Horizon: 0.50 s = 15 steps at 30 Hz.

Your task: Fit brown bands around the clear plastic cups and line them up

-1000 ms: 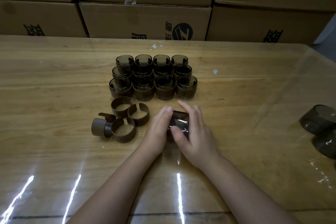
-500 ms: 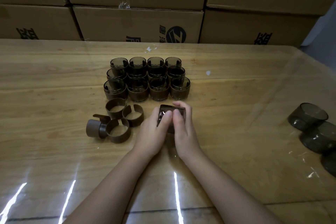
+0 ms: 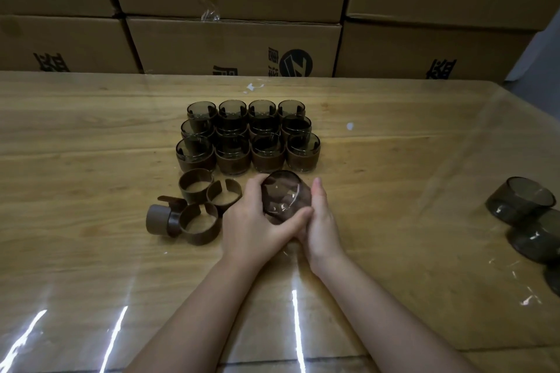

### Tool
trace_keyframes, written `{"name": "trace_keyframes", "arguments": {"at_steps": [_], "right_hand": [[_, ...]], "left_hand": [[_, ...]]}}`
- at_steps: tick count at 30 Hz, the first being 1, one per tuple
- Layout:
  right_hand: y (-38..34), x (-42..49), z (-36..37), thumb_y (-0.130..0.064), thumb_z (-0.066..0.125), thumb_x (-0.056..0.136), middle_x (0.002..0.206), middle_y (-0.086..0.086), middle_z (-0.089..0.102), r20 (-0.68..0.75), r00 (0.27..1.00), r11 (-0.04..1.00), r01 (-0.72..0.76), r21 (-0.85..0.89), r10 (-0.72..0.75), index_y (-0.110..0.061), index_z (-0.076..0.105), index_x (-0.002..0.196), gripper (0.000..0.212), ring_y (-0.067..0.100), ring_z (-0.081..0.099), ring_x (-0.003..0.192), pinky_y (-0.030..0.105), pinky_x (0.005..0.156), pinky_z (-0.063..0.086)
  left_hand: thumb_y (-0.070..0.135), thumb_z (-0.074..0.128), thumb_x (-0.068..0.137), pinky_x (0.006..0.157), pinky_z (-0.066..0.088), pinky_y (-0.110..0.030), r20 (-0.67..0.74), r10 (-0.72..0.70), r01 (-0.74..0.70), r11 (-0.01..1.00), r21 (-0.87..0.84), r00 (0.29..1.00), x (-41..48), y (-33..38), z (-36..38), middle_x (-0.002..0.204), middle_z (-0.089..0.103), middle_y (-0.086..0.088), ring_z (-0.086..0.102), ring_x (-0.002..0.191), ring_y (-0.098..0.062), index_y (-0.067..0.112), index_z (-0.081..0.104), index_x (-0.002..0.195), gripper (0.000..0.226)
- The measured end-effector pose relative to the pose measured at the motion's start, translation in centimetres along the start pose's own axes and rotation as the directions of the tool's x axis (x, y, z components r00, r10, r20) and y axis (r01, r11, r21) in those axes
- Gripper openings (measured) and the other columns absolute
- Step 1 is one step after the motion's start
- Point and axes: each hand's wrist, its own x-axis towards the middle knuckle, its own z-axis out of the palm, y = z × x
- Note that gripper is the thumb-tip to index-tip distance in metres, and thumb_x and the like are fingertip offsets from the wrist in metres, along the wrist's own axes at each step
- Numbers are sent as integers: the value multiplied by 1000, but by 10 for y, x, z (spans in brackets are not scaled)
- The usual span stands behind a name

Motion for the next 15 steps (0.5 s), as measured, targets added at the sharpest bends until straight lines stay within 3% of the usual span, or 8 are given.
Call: {"name": "trace_keyframes", "arguments": {"at_steps": [3, 9, 13, 15], "right_hand": [[2, 3, -1, -61, 34, 85, 91, -4, 77, -49, 999, 1000, 19, 2, -19, -39, 78, 83, 50, 10, 72, 90, 17, 68, 54], [7, 7, -3, -34, 23, 107, 81, -9, 76, -60, 997, 998, 44, -36, -46, -42, 77, 77, 63, 5, 72, 81, 16, 62, 53], [7, 5, -3, -30, 21, 107, 83, -3, 77, -21, 998, 989, 62, -135, -65, -39, 78, 80, 63, 12, 73, 80, 22, 61, 56], [8, 2, -2, -29, 25, 107, 80, 7, 75, -14, 997, 972, 76, -222, -81, -24, 77, 82, 58, 21, 72, 72, 32, 60, 58]], "left_hand": [[70, 61, 57, 71, 40, -4, 28, -11, 13, 996, -91, 1000, 1, 0, -1, 91, 52, 31, 55, 85, 7, 15, 56, 121, 85], [70, 61, 56, 77, 46, -27, 83, -30, 43, 987, -154, 996, 5, -3, 3, 103, 40, 10, 50, 97, -5, 14, 57, 114, 81], [58, 66, 60, 88, 47, -29, 93, -70, 97, 943, -318, 993, 5, -4, -2, 106, 53, 10, 56, 105, -13, 22, 54, 108, 61], [52, 68, 59, 85, 47, -20, 68, -153, 167, 882, -441, 986, 4, -3, -4, 100, 63, 14, 61, 99, -3, 33, 51, 105, 54]]}}
